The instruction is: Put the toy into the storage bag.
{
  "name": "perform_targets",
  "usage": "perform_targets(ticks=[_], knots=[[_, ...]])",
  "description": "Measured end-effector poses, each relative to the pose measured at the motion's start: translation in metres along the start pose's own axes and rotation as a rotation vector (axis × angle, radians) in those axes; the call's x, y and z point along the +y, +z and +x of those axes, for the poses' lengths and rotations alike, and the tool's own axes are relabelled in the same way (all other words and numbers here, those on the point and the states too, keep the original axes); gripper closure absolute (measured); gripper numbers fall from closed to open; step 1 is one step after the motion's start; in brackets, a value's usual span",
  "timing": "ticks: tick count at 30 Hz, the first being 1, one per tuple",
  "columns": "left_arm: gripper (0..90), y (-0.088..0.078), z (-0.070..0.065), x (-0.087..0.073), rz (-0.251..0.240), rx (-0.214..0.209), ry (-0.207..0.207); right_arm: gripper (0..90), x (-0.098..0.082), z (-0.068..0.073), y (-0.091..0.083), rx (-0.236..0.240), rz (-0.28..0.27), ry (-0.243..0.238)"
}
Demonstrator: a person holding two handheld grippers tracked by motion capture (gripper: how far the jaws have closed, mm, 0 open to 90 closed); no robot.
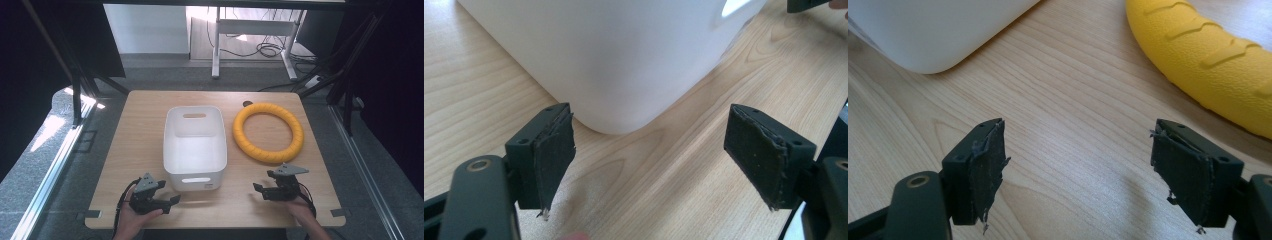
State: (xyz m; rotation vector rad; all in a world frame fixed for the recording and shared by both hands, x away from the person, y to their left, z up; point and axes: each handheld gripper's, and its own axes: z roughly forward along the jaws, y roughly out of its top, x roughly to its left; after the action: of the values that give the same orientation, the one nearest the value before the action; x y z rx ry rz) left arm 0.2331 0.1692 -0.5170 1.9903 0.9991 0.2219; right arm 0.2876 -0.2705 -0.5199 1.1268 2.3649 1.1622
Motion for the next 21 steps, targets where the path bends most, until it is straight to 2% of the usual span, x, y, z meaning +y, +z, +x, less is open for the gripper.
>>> perform_targets(ticks=[6,13,18,21], knots=[[20.5,0.000,-0.002,-0.001,-0.009,-0.007,0.009,23.5,0.000,0.002,-0.002,0.012,-0.010,-0.011],[20.1,-0.003,-0.003,0.001,-0.014,-0.012,0.009,23.8,0.002,0.014,-0.004,0.048,-0.008,-0.067],[20.2,-0.001,-0.001,0.000,-0.005,-0.005,0.003,26.8,0.003,0.010,-0.004,0.061,0.003,-0.077],[20.2,-0.003,-0.002,0.001,-0.008,-0.004,0.002,27.4,0.008,0.009,-0.011,0.064,-0.002,-0.108]])
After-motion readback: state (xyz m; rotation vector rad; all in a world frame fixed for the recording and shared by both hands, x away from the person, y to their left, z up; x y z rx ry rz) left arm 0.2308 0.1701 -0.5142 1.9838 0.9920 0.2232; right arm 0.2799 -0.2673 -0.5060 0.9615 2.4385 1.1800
